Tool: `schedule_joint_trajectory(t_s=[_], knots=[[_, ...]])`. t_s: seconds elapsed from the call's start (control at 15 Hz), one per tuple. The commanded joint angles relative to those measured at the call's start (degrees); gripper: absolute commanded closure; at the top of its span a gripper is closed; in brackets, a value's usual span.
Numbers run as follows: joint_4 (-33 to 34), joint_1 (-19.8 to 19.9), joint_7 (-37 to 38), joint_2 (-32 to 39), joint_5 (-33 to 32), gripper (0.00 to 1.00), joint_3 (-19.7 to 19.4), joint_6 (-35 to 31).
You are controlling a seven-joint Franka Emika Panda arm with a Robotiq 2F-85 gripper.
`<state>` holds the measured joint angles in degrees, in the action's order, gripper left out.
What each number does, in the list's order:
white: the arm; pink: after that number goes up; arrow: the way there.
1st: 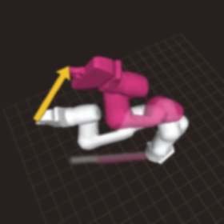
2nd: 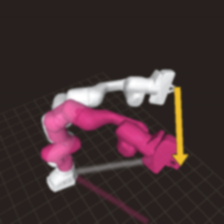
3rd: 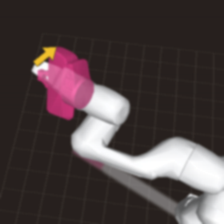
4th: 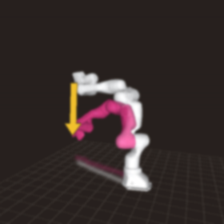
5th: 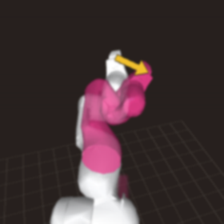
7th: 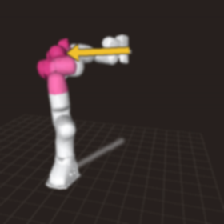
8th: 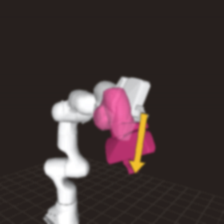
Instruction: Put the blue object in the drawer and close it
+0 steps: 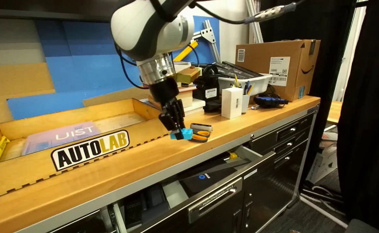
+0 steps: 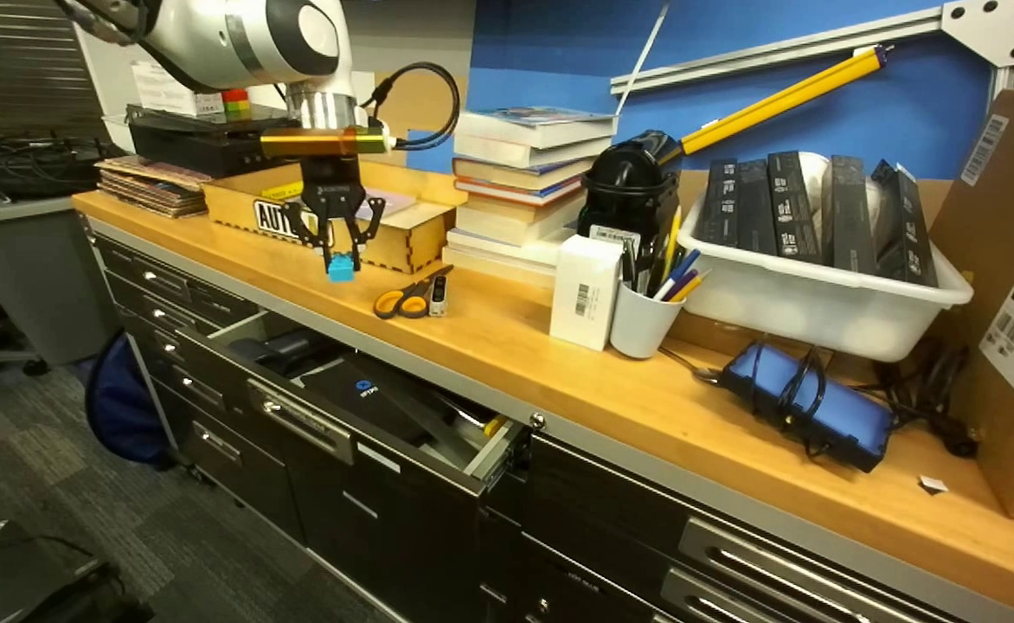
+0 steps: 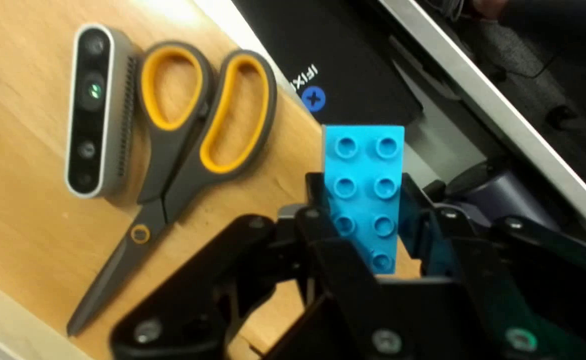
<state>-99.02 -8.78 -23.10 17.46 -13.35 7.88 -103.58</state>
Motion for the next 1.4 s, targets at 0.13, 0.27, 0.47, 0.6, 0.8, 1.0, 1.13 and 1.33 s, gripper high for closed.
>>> schedule_joint_trajectory(t_s=[0.13,0.27,0.47,0.6,0.8,1.0,1.13,1.33], knots=[[-12.2,2.5,-2.3,-8.7,-2.0,0.89,-0.5,-2.4],[-12.5,2.8,1.2,-6.4,-1.8,0.89,-1.2,-2.5],[-12.2,3.5,2.8,-3.0,-1.3,0.89,-2.0,-5.7],[-11.3,3.9,2.2,-0.3,-1.3,0.89,-2.3,-7.1],[-11.4,4.8,-1.6,0.8,-0.1,0.89,-1.8,-8.4],[-13.5,5.7,-5.2,-0.5,1.5,0.89,-1.5,-10.3],[-16.3,6.2,-6.8,-2.9,2.7,0.89,-1.3,-11.7],[-21.0,6.5,-5.9,-7.1,3.5,0.89,-1.8,-14.5]])
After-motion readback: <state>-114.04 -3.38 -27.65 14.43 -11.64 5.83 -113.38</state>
